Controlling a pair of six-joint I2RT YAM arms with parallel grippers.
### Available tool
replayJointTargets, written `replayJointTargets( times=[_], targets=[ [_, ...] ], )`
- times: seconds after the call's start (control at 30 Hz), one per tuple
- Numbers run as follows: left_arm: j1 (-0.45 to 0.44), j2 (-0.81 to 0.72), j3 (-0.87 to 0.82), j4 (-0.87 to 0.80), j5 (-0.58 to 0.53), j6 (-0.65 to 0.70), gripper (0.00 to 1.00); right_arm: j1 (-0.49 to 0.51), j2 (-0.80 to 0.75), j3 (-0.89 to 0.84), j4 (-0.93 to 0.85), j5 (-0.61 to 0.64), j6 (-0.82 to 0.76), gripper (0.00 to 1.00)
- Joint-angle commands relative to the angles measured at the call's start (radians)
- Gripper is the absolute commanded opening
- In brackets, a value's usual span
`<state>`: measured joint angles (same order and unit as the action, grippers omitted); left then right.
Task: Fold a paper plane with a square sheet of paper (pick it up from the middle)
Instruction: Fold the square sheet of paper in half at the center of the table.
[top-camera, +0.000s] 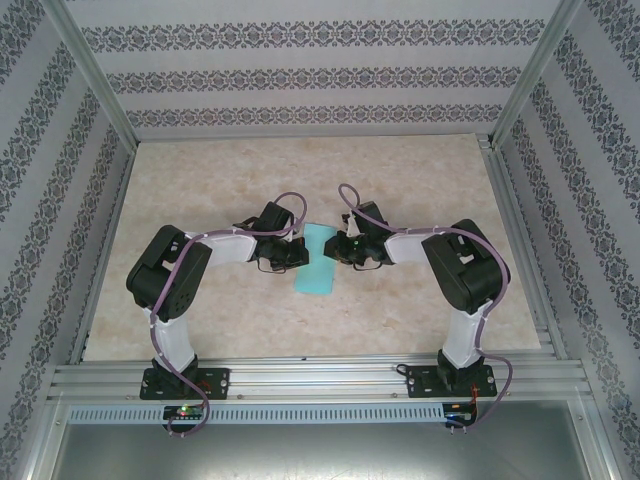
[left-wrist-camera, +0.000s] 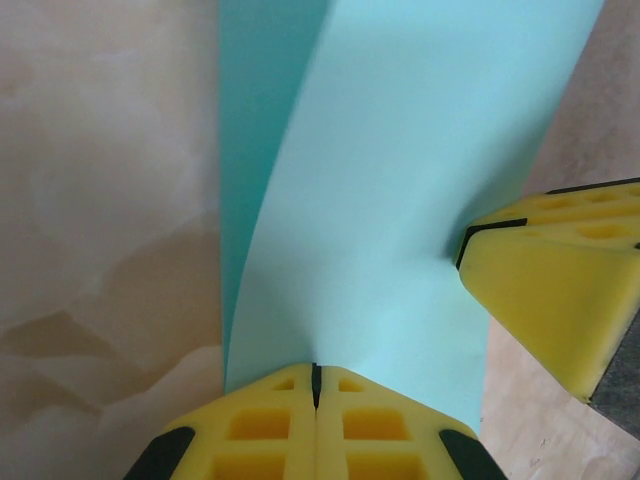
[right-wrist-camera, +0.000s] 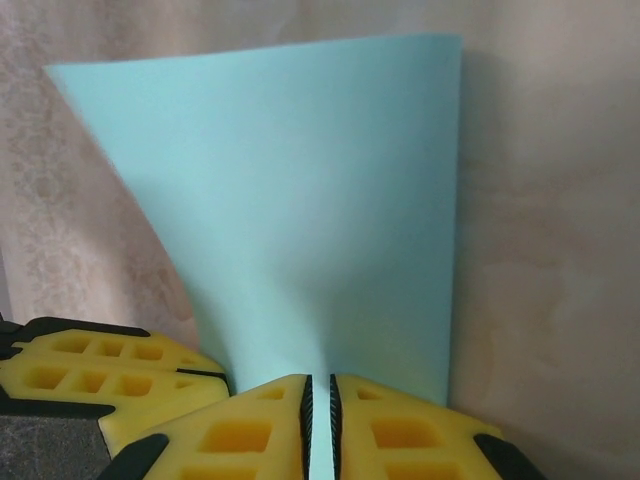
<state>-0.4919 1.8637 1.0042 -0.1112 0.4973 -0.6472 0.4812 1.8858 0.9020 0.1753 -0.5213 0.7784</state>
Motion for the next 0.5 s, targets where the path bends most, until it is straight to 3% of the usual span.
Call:
replayJointTargets(
  times=[0.0, 0.2, 0.47],
  targets=[
    [-0.014, 0.042, -0.014, -0.087, -0.015, 0.030, 0.00, -0.006, 0.010, -0.004, -0.033, 0.006, -0.008, 0.17],
    [-0.014, 0.040, -0.020, -0.085, -0.015, 0.031, 0.00, -0.039, -0.070, 0.058, -0.073, -0.031, -0.014, 0.16],
    [-0.014, 0.038, -0.021, -0.084, -0.016, 0.031, 0.00, -0.049, 0.011, 0.118, -0.114, -0.005, -0.033, 0.14]
  ],
)
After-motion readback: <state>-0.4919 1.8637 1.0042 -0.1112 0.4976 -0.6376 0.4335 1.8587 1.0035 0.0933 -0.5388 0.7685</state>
